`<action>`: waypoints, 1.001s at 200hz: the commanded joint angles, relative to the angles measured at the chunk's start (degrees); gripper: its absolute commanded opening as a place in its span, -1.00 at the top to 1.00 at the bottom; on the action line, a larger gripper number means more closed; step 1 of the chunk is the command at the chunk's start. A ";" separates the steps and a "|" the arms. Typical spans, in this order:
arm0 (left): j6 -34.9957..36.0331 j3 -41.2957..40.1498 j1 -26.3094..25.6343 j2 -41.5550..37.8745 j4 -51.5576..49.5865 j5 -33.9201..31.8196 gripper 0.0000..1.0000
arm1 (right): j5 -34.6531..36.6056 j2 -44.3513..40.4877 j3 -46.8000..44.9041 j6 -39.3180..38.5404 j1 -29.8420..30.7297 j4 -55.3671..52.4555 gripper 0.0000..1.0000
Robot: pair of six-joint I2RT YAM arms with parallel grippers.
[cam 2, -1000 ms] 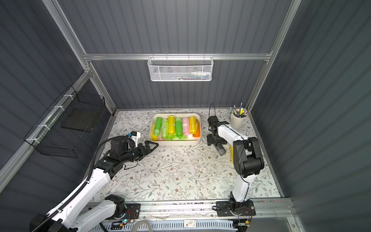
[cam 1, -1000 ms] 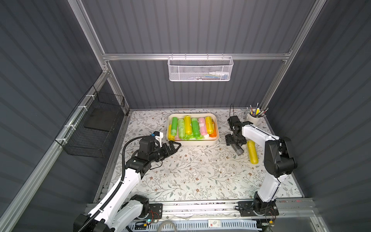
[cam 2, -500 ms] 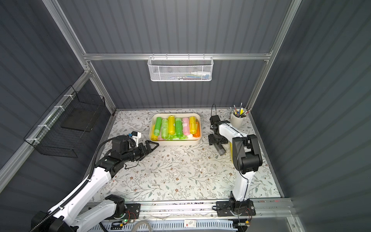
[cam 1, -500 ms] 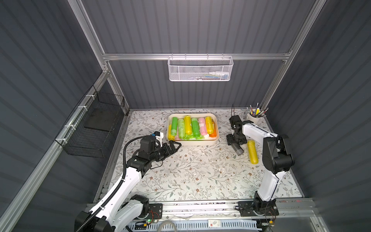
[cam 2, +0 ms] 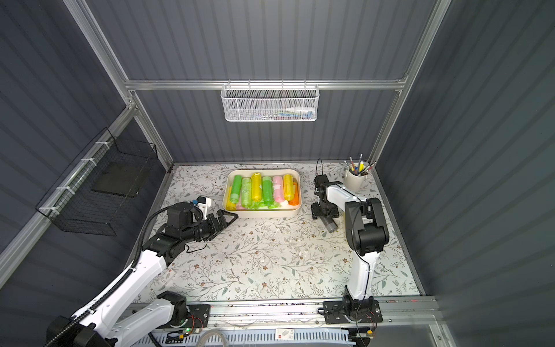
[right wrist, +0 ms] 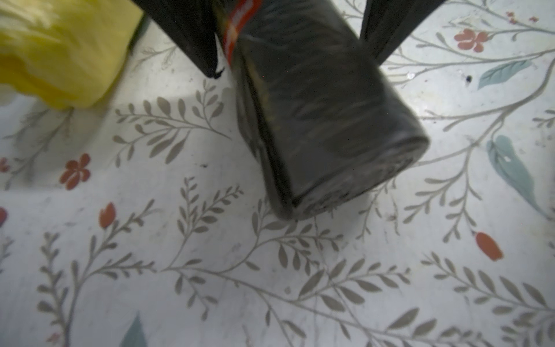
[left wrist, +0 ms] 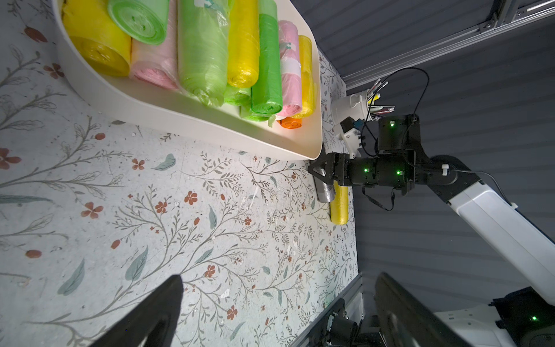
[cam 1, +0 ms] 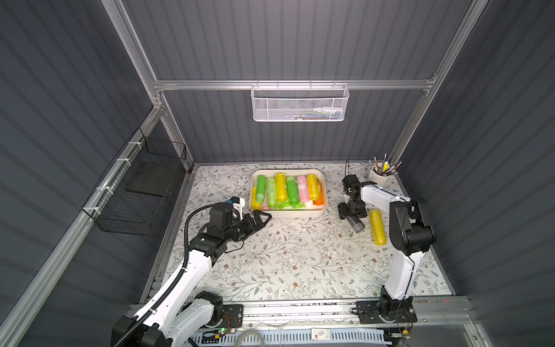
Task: Put the roll of trash bags into the storage box
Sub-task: Pick up the roll of trash bags from the center of the board.
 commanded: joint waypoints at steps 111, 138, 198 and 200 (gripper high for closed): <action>1.79 1.80 -0.11 3.51 0.55 0.94 -1.00 | -1.94 -0.09 -2.26 2.84 0.33 1.05 0.03; 1.47 1.23 -0.12 3.54 0.74 1.13 -1.00 | -1.97 -0.31 -2.63 2.91 0.38 1.49 0.06; 1.89 1.24 -0.12 2.23 -0.55 0.99 -1.00 | -4.15 -0.86 -2.76 4.44 0.36 2.31 0.21; 1.89 1.20 -0.12 2.25 -0.62 0.95 -1.00 | -4.16 -0.88 -2.77 4.55 0.34 2.27 0.22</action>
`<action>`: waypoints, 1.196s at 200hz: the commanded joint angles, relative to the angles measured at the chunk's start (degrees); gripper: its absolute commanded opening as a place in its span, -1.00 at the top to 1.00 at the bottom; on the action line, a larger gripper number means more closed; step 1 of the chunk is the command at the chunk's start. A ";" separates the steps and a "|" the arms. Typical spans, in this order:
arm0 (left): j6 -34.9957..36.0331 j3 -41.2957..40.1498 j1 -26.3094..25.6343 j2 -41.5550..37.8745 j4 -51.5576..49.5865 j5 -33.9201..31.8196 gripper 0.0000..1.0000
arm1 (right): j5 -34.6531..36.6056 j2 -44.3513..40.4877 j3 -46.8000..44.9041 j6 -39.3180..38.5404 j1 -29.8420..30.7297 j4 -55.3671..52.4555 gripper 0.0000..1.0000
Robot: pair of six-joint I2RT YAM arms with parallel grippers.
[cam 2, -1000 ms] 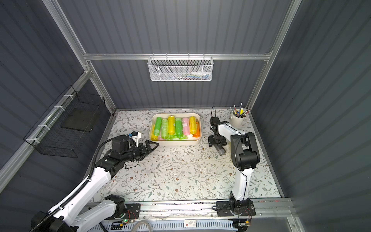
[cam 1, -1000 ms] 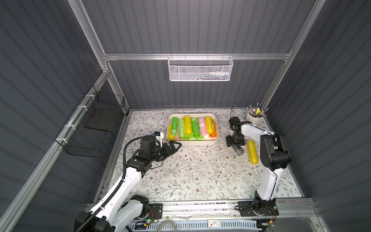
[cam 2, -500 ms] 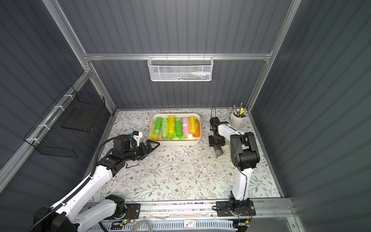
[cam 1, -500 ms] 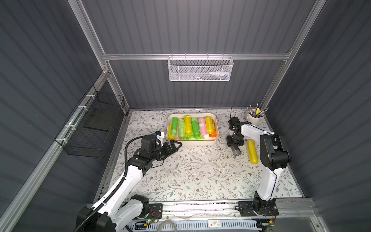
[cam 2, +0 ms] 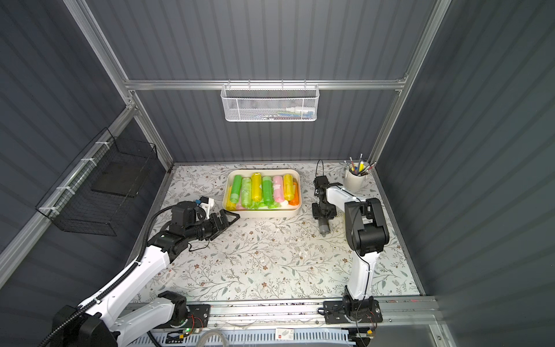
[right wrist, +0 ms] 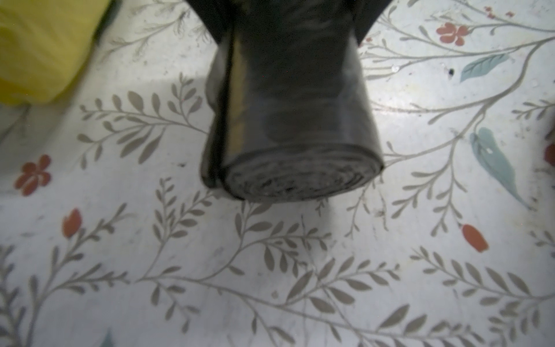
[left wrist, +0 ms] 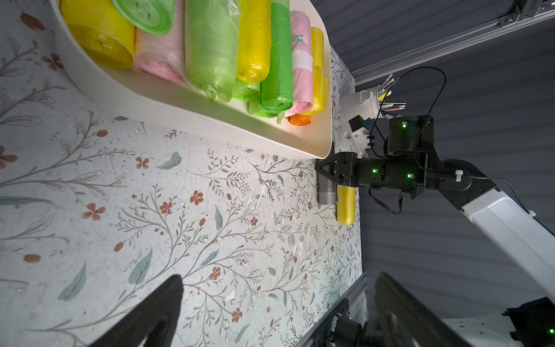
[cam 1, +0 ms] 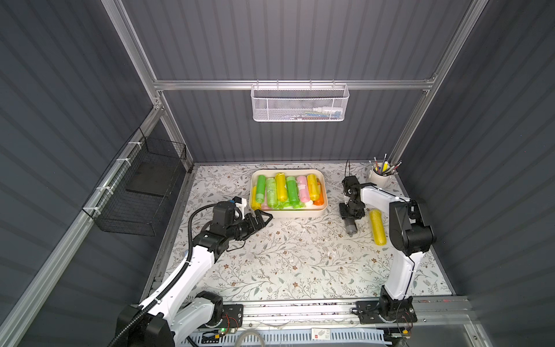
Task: Put the roll of trash bags into the storage box
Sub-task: Pick up the roll of trash bags from the center of the board.
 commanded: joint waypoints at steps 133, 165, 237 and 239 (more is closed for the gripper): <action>3.15 -0.05 -0.12 -0.91 -1.83 -0.82 -1.00 | -11.26 -11.80 -7.72 7.72 0.33 3.91 0.29; 2.14 -0.59 -0.11 -0.83 -0.06 0.58 -1.00 | -12.20 -14.67 -9.17 8.89 0.29 3.98 0.29; 0.45 -1.01 -0.12 0.47 3.36 2.57 -1.00 | -13.27 -21.19 -12.56 11.23 0.47 4.25 0.32; 0.45 -1.03 -0.12 0.49 3.46 2.58 -1.00 | -13.24 -21.40 -12.68 11.26 0.47 4.23 0.32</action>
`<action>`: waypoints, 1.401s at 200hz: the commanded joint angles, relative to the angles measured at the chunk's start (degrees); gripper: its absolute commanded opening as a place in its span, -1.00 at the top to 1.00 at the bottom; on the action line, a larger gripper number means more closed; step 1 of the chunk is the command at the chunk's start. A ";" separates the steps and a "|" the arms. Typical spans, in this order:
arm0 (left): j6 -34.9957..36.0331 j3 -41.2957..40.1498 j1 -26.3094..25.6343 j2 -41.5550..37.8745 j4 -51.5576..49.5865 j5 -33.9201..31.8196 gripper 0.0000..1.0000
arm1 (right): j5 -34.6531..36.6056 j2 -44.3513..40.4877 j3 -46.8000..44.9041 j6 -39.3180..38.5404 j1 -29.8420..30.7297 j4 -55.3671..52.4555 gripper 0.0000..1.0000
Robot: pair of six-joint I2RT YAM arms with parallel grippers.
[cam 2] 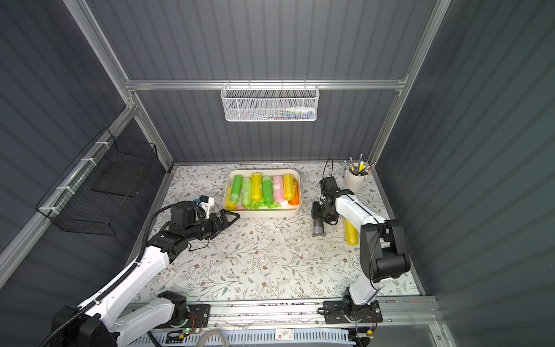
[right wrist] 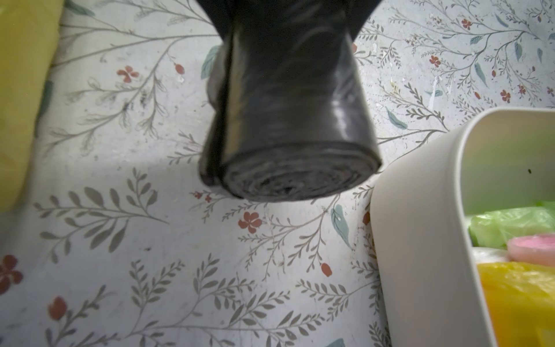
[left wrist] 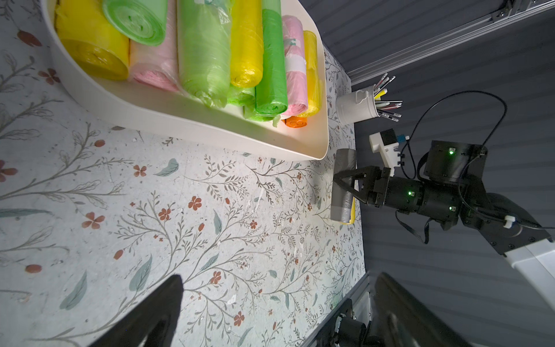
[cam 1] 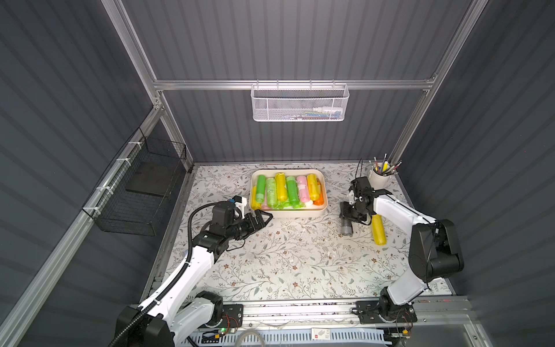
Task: Put the roll of trash bags into the storage box
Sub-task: Pick up the roll of trash bags from the center of the board.
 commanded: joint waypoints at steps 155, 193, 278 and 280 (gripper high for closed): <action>-2.60 -0.19 -0.12 5.50 6.88 5.16 -1.00 | -5.09 -10.98 2.81 5.18 3.25 -0.52 0.30; -3.18 0.07 -0.11 5.07 8.35 5.23 -1.00 | -3.58 -7.44 9.45 4.89 5.35 -3.34 0.31; -3.66 -0.48 -0.12 5.79 10.40 7.54 -1.00 | -1.09 1.43 22.48 4.31 9.91 -5.52 0.31; -3.70 -0.47 -0.16 5.75 10.49 7.58 -1.00 | -1.01 1.78 22.81 4.23 9.98 -5.43 0.31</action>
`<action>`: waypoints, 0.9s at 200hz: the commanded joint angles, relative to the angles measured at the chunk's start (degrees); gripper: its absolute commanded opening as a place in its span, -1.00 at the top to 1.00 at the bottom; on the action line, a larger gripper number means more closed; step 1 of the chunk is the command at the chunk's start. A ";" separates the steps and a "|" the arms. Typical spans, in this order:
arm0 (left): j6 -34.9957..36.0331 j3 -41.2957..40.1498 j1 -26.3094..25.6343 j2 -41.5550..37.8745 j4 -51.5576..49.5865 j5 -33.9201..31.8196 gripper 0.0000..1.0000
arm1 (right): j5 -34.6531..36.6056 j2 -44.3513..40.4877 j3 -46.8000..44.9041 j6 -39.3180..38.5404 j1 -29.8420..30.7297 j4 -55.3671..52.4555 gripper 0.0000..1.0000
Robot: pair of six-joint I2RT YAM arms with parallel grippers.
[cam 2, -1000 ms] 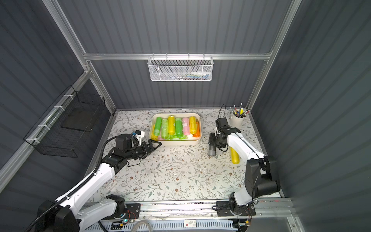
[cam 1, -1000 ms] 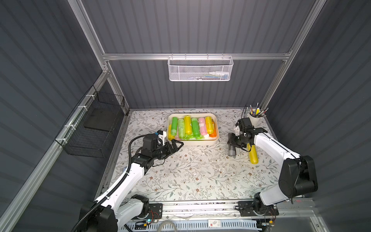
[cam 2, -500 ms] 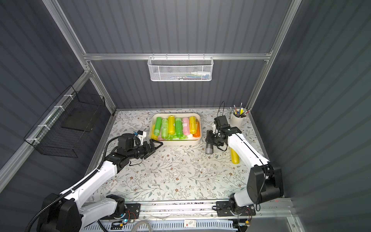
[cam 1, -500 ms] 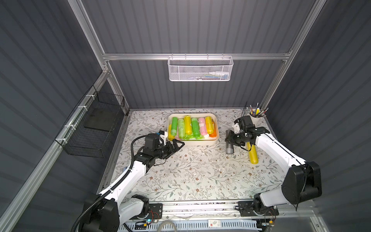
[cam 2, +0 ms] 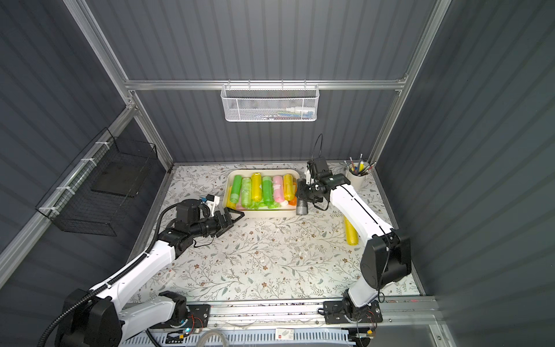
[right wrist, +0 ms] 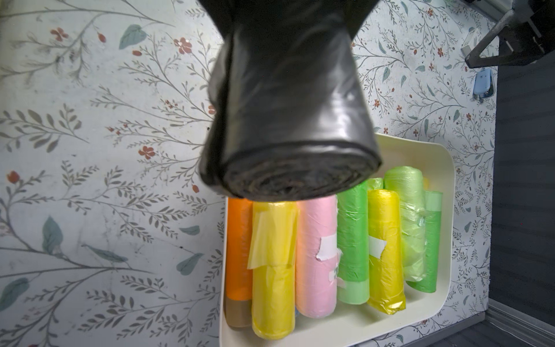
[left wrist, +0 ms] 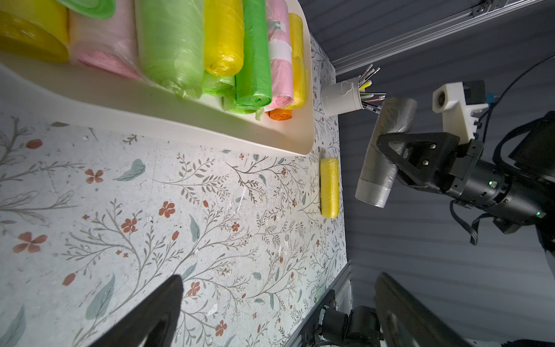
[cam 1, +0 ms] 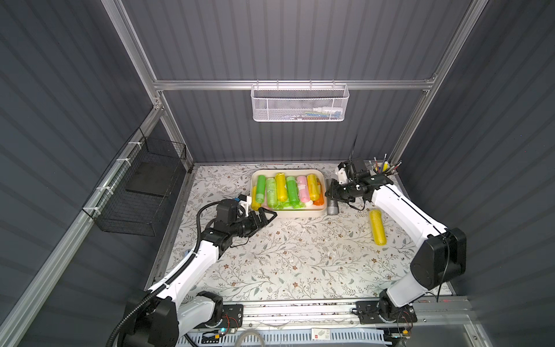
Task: Put the roll of trash bags into the storage box
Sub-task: Pick up the roll of trash bags from the center of the board, then place the roll of trash bags in the storage box.
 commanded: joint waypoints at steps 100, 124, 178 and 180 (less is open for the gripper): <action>-0.67 2.26 -0.12 -1.45 -0.02 2.44 -1.00 | 3.59 26.14 27.58 -4.49 1.43 -4.76 0.35; -0.57 2.21 -0.12 -2.36 -0.80 1.70 -1.00 | 3.44 30.20 32.43 -4.76 1.65 -5.47 0.35; -0.26 1.98 -0.12 -1.79 -1.01 1.45 -1.00 | 1.62 36.21 37.94 -4.67 2.05 -4.93 0.34; -0.29 1.96 -0.12 -1.78 -0.94 1.51 -1.00 | 1.45 36.43 38.13 -4.74 2.05 -4.83 0.34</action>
